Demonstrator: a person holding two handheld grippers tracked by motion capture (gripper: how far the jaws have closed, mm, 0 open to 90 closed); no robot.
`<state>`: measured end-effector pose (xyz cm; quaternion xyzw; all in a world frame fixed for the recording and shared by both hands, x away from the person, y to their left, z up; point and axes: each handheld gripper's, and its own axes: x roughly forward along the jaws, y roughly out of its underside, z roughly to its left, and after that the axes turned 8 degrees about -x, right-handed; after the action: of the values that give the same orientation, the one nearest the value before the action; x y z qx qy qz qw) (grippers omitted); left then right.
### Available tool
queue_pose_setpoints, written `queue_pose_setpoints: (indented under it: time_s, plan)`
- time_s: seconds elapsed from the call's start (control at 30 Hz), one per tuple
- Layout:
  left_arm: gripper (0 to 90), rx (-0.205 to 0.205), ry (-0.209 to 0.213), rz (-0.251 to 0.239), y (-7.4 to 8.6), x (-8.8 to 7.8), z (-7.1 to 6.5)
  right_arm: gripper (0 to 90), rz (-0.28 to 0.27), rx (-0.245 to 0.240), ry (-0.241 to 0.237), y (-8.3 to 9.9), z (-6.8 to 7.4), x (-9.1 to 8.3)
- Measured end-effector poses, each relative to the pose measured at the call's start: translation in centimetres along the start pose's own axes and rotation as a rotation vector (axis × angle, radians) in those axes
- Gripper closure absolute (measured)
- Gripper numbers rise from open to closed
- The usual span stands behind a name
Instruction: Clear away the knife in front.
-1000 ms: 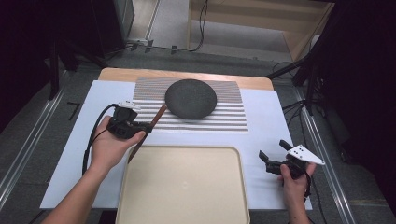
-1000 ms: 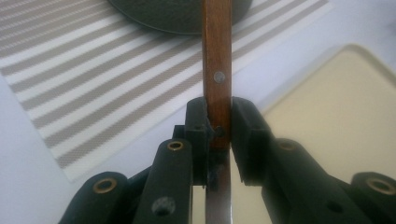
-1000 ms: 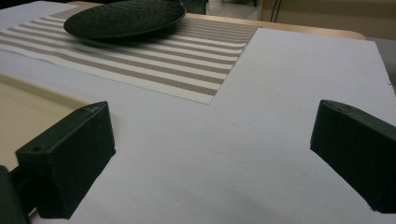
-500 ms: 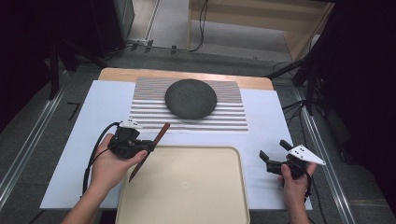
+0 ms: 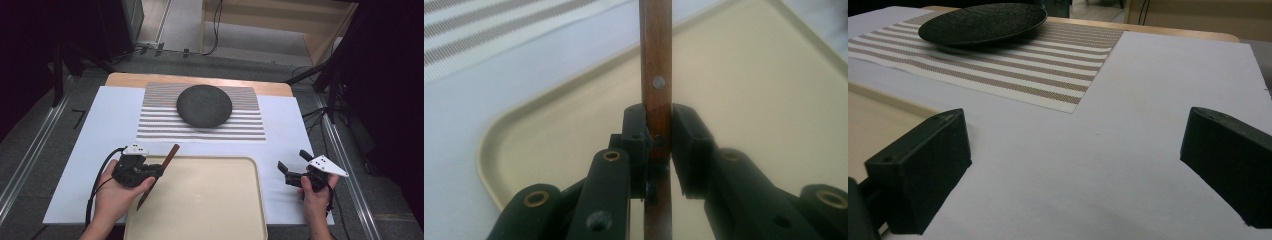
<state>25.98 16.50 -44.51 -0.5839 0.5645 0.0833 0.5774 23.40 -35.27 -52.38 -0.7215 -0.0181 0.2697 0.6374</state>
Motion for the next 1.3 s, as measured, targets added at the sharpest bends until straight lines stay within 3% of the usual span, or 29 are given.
queue_pose_setpoints:
  time_s: [0.3, 0.9, 1.0, 1.1, 1.23, 1.27, 1.3]
  plan:
    - [76.7, -0.051, 0.014, 0.016, 2.4, 0.8, 0.7, 0.0, 0.001, -0.005, 0.001, 0.0, 0.0, 0.0]
    - [76.6, -0.140, 0.014, -0.006, 4.9, 0.9, 2.1, 0.0, 0.001, -0.003, 0.003, 0.0, 0.0, 0.0]
    - [76.3, -0.129, 0.009, -0.027, 4.9, 0.9, 2.3, 0.0, 0.000, -0.003, 0.003, 0.0, 0.0, 0.0]
    - [77.5, -0.092, 0.005, -0.067, 4.7, 0.7, 2.1, 0.0, 0.002, -0.002, 0.002, 0.0, 0.0, 0.0]
    - [87.8, -0.030, 0.019, -0.069, 4.0, 0.8, 1.3, 0.0, 0.003, -0.004, 0.003, 0.0, 0.0, 0.1]
    - [89.2, -0.030, 0.019, -0.069, 4.0, 0.8, 1.3, 0.0, 0.003, -0.004, 0.003, 0.0, 0.0, 0.1]
    - [89.3, 0.000, 0.028, -0.057, 3.6, 1.3, 0.8, 0.0, 0.003, -0.003, 0.003, 0.0, 0.0, 0.1]
